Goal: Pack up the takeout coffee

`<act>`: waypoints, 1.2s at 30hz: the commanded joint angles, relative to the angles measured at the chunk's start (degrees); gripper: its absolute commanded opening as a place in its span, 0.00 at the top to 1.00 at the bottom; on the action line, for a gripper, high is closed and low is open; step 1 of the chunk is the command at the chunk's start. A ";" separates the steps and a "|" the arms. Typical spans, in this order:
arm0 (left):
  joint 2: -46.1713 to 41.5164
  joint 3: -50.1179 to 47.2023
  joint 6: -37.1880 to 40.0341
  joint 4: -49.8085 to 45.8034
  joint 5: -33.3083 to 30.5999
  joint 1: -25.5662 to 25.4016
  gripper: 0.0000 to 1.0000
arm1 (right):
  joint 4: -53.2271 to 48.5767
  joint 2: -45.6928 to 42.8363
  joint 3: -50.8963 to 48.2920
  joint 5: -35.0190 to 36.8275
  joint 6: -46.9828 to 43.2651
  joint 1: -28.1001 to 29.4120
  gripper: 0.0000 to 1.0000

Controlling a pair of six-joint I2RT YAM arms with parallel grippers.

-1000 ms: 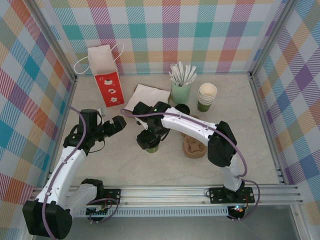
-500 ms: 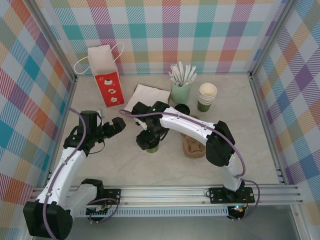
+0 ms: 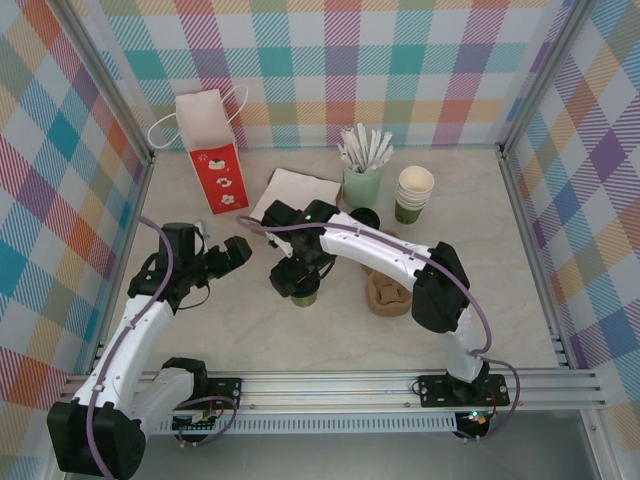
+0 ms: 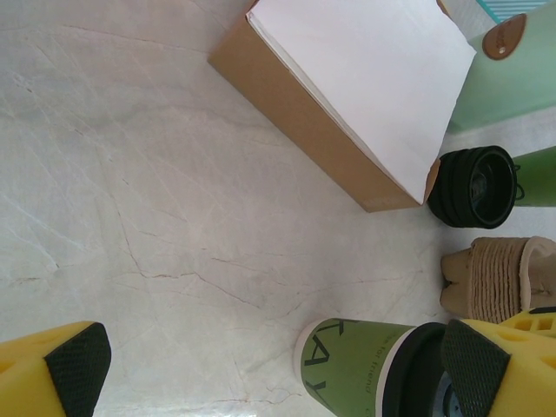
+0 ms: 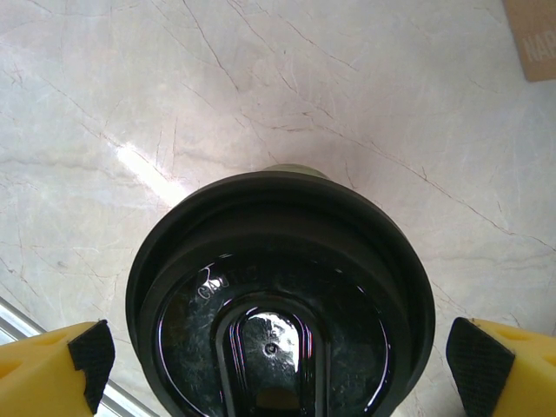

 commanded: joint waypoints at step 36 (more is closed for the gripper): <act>-0.57 2.68 4.12 -1.80 -0.13 1.21 0.00 | -7.30 -12.16 -4.77 -1.40 6.03 -3.07 0.15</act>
